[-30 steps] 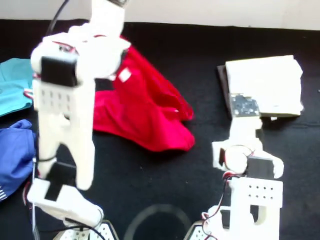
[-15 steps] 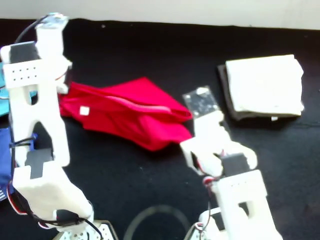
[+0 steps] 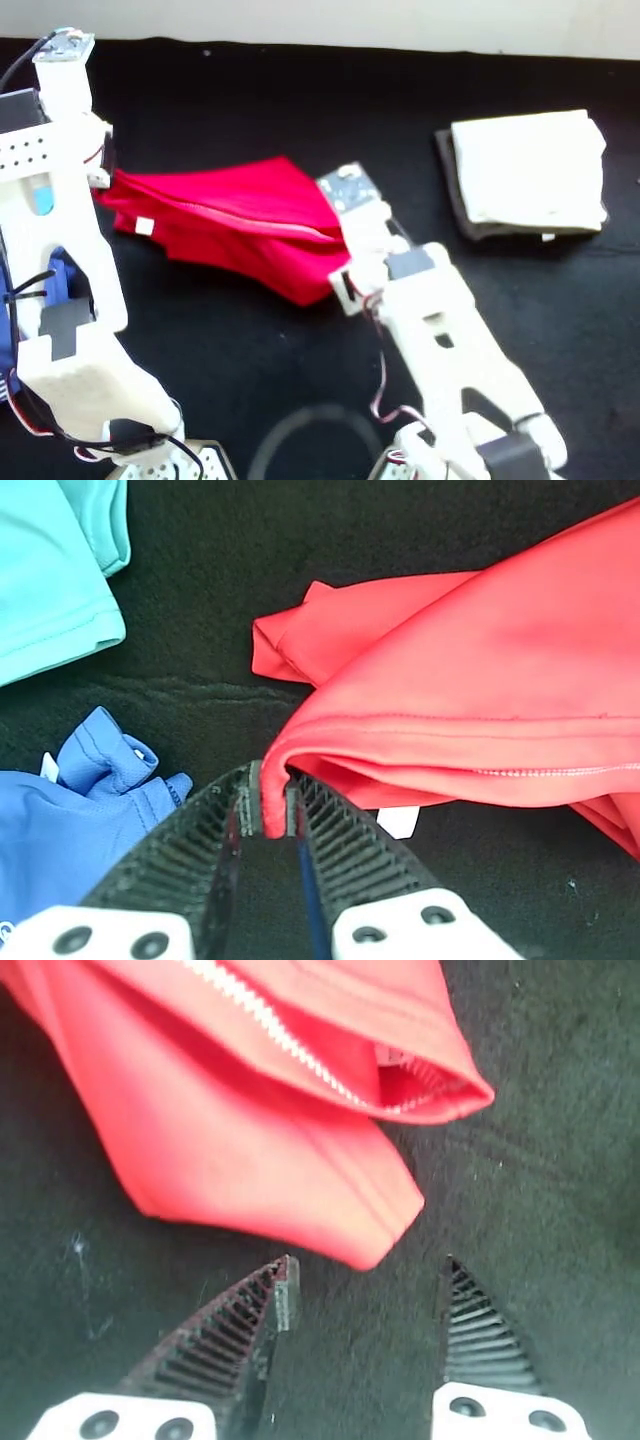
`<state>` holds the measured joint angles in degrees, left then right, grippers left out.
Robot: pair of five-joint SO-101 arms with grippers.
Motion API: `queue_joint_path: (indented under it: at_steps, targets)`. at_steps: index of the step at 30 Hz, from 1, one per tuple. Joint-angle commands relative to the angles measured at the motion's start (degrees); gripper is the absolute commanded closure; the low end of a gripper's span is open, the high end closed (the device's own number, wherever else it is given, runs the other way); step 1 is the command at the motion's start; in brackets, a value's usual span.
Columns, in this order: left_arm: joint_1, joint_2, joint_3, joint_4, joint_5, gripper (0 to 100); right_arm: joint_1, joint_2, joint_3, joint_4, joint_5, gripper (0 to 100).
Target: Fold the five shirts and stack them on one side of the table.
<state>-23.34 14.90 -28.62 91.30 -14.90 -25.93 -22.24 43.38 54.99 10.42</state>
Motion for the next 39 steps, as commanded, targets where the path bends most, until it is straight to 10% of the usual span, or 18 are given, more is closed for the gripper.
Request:
queue_joint_path:
  at_steps: [1,12,21,39]
  targets:
    - [2.9,-1.0,-0.3,-0.5,-0.1,99,-0.3,5.3,-5.4,-0.7,0.1,77.5]
    - [4.0,-1.0,-0.3,-0.5,0.1,99,-0.2,16.9,-10.4,-0.5,0.4,78.4]
    - [4.0,-1.0,-0.2,-0.5,0.1,99,-0.2,18.6,-10.5,-0.8,0.5,99.3]
    - [4.8,-0.4,-0.1,-0.8,0.2,99,10.7,7.3,-16.7,5.8,0.4,98.7]
